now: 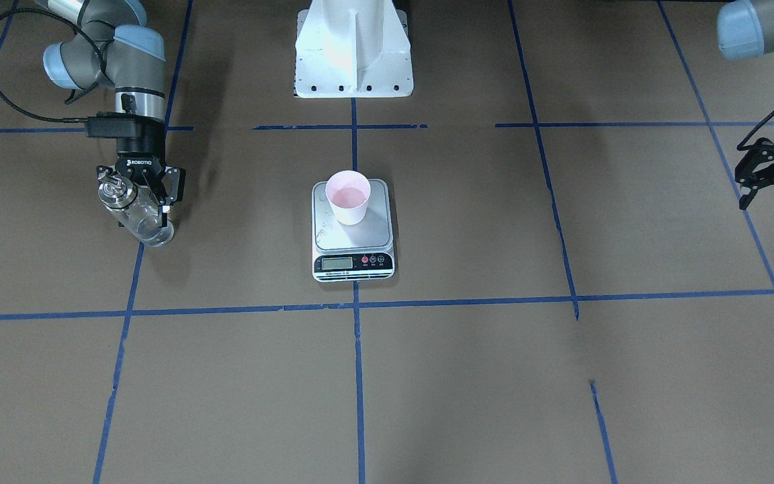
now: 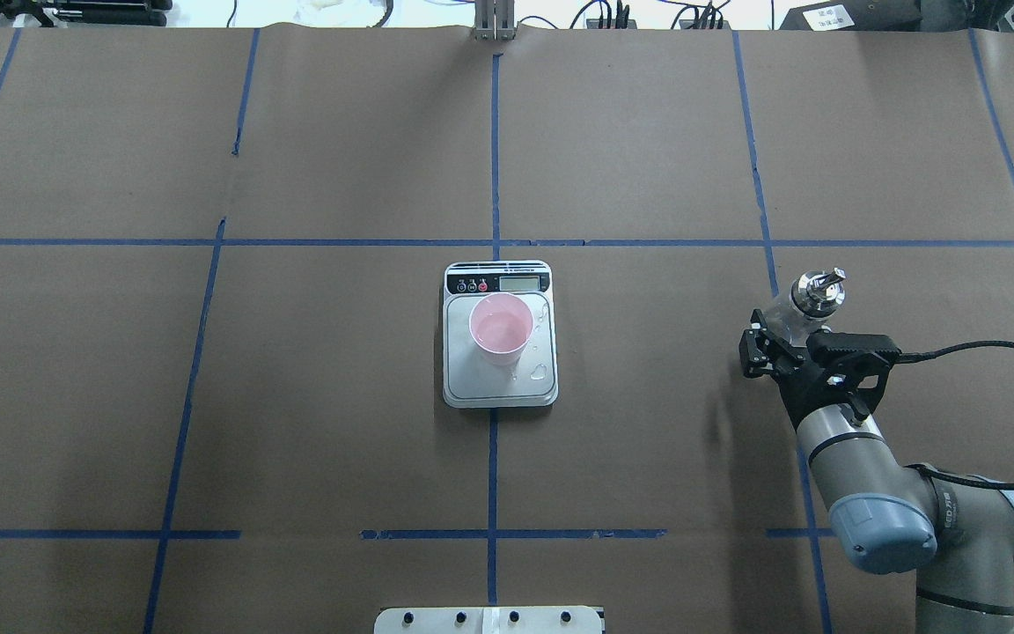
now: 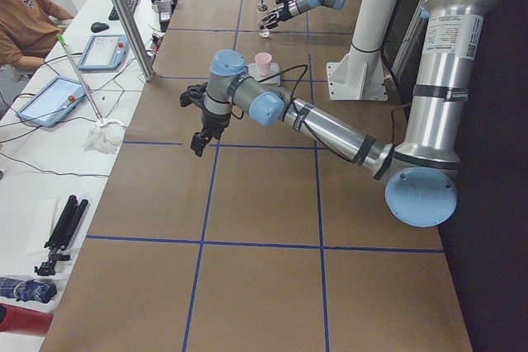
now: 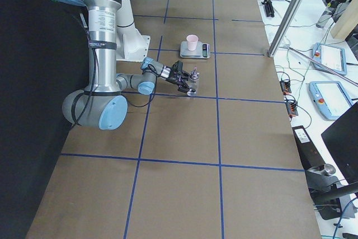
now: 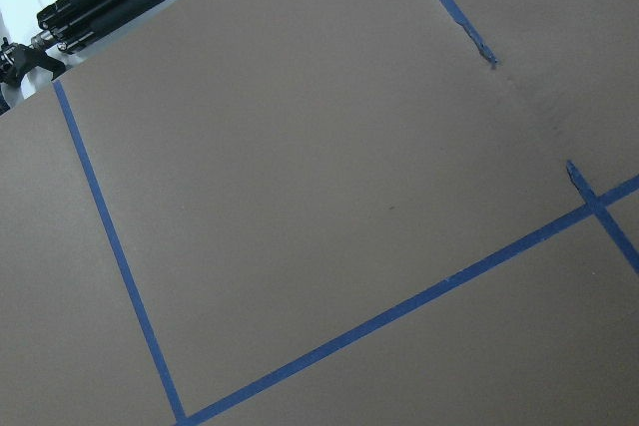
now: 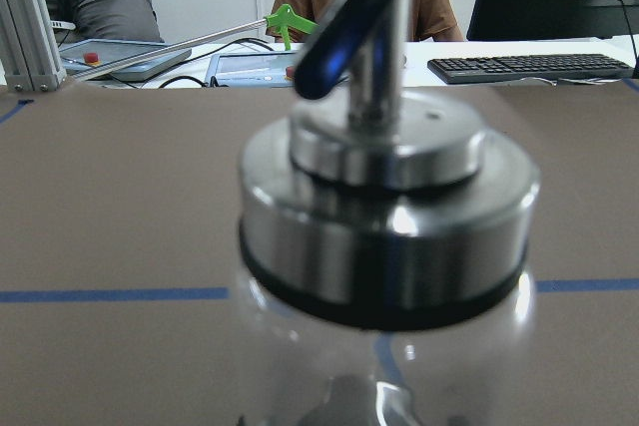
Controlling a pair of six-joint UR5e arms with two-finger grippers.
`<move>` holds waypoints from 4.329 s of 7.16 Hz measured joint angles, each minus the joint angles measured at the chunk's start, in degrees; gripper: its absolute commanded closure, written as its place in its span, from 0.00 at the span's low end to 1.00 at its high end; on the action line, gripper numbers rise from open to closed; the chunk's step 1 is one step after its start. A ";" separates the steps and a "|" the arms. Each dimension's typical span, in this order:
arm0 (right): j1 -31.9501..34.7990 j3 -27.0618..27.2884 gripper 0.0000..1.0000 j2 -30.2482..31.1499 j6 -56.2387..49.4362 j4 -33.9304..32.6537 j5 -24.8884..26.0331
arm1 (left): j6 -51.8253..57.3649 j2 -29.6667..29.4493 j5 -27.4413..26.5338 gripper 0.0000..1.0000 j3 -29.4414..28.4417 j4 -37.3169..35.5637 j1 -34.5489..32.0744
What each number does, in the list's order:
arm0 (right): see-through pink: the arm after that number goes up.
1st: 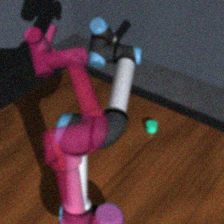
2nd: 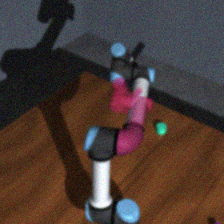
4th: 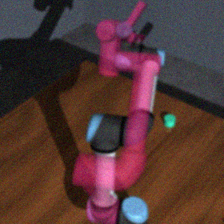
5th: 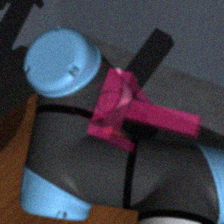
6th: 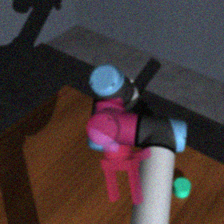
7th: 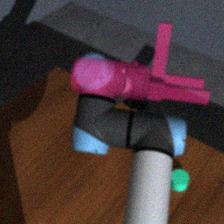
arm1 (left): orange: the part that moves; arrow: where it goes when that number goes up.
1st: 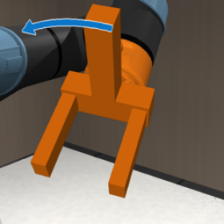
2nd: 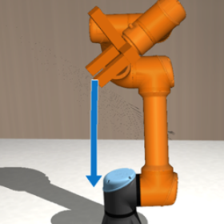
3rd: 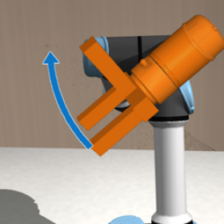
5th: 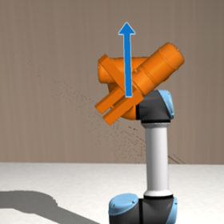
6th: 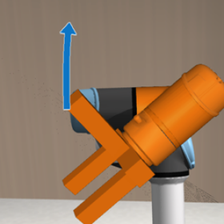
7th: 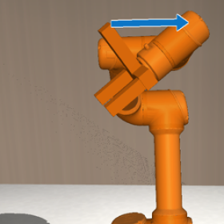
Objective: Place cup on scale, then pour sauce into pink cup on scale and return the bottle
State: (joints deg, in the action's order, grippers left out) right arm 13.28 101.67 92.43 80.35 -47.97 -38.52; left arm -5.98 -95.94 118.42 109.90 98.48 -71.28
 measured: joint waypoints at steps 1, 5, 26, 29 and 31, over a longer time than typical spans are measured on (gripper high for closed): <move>0.02 -0.22 0.00 0.03 0.55 0.04 0.03 | -0.02 -0.12 -0.02 0.00 0.03 -0.02 0.01; -1.01 0.60 0.00 1.04 1.61 0.30 0.47 | -0.46 -0.57 -0.03 0.00 0.08 -0.04 0.08; 57.28 -7.60 0.00 -14.44 -63.39 -24.84 -78.05 | 1.05 0.38 5.48 0.00 -9.13 1.18 -4.50; 67.75 -7.56 0.00 -10.16 -84.93 -41.01 -89.67 | 12.29 -2.09 14.82 0.00 -21.01 -1.40 -15.36; 69.84 -6.45 0.00 -9.90 -92.62 -53.07 -91.59 | 13.39 -2.40 17.54 0.00 -19.41 -12.19 -16.90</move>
State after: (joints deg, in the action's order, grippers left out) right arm 83.12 95.23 82.53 -12.27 -101.03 -130.11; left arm 7.41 -98.34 135.96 90.49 86.29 -88.18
